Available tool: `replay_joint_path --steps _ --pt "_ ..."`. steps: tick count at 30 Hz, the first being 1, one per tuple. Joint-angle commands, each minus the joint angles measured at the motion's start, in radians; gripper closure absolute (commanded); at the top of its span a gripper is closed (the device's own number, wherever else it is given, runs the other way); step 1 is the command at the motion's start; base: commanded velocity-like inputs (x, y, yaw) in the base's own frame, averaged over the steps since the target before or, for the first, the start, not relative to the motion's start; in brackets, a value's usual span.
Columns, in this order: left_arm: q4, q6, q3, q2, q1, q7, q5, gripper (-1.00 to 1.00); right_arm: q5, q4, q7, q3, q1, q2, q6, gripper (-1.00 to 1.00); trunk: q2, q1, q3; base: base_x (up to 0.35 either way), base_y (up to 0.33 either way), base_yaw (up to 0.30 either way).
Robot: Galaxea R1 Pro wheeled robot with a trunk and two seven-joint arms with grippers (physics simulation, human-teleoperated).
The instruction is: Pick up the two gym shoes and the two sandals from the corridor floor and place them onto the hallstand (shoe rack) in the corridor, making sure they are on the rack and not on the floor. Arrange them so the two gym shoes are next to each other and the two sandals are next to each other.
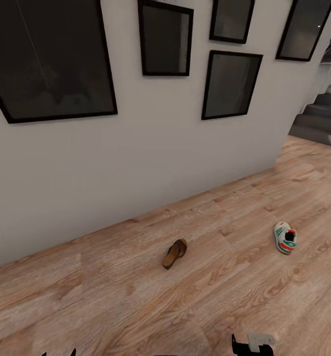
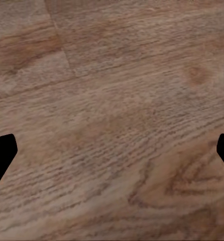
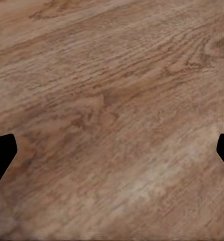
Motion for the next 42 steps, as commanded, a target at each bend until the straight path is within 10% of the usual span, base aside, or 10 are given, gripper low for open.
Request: replay_joint_path --steps 1,42 --pt "0.0 0.0 0.002 0.0 0.0 -0.01 0.009 -1.0 -0.008 0.001 -0.002 0.009 -0.001 0.0 -0.003 -1.0 0.0 0.0 0.0 0.0 0.0 -0.286" --pt "0.0 0.0 0.002 0.0 0.0 -0.011 0.015 -1.0 -0.008 0.001 -0.003 0.009 -0.001 0.0 -0.003 -1.0 0.0 0.0 0.026 0.004 0.035 -0.286"
